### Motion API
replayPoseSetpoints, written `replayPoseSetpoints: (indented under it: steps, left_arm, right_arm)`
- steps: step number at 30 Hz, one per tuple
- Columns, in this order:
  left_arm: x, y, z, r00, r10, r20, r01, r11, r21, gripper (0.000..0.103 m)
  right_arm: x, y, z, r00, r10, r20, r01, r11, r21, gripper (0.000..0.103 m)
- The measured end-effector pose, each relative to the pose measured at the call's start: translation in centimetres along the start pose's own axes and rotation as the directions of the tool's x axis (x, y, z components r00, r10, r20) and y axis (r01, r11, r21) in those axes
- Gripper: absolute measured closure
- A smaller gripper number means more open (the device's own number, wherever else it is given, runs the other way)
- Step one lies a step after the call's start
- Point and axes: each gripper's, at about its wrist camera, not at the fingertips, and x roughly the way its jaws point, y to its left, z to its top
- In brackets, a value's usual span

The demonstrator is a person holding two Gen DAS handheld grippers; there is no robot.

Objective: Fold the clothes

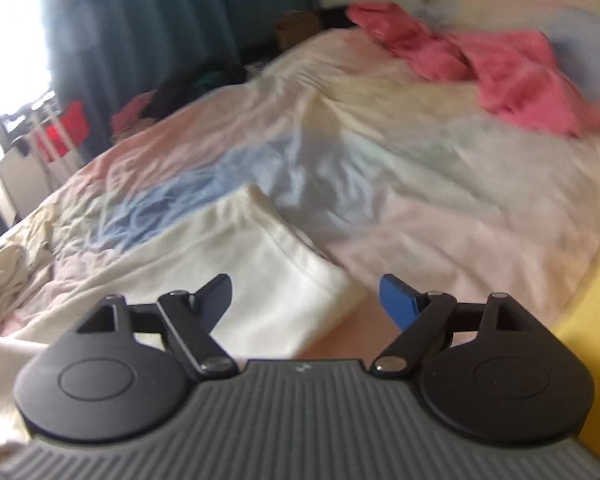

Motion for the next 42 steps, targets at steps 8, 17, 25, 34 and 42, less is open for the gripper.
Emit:
replayPoseSetpoints:
  steps: [8,17,25,34,42]
  left_arm:
    - [1.6,1.8,0.7,0.997,-0.065,-0.037,0.059,0.988,-0.14,0.049]
    - [2.7,1.5,1.7,0.999,-0.051,-0.017,0.049,0.991,-0.123,0.062]
    - [0.3,-0.2,1.1,0.995,-0.056,0.085,0.056,0.998,0.001,0.095]
    - [-1.7,-1.9,-0.7,0.981,0.099,0.167,-0.12,0.986,0.119,0.095]
    - [0.8,-3.8,-1.4,0.944,0.288,0.162,-0.323,0.907,0.272,0.084]
  right_arm:
    - [11.5,5.3,6.0,0.997,0.074,-0.001,-0.074,0.994,-0.085,0.023]
    - [21.3,6.3,7.2,0.986,-0.007,-0.164,-0.008,0.996,-0.089,0.046]
    - [18.9,6.7,6.9,1.0,0.017,-0.009,-0.018,0.993,-0.118,0.093]
    - [19.1,4.5,10.1,0.979,-0.186,0.088,0.19,0.981,-0.043,0.093]
    - [23.0,3.1,7.6,0.978,-0.208,0.002,0.208,0.977,-0.037,0.093]
